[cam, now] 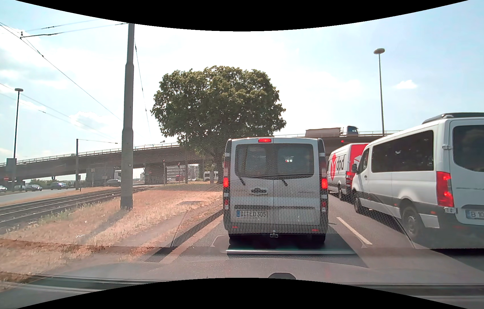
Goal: Follow the waypoints while adhering to traffic rules and regulations
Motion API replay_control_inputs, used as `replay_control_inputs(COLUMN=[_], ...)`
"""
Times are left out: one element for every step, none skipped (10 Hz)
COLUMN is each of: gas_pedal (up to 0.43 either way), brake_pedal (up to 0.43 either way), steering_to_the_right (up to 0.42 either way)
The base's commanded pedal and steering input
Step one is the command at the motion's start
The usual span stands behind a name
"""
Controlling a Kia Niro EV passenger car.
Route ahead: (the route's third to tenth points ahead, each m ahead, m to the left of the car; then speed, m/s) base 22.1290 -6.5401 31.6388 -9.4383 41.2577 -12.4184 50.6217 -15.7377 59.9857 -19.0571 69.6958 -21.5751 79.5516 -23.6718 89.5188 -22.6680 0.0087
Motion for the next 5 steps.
replay_control_inputs(gas_pedal=[0.000, 0.000, 0.000, 0.000, 0.000], brake_pedal=[0.396, 0.396, 0.396, 0.396, 0.396], steering_to_the_right=[0.019, 0.019, 0.019, 0.019, 0.019])
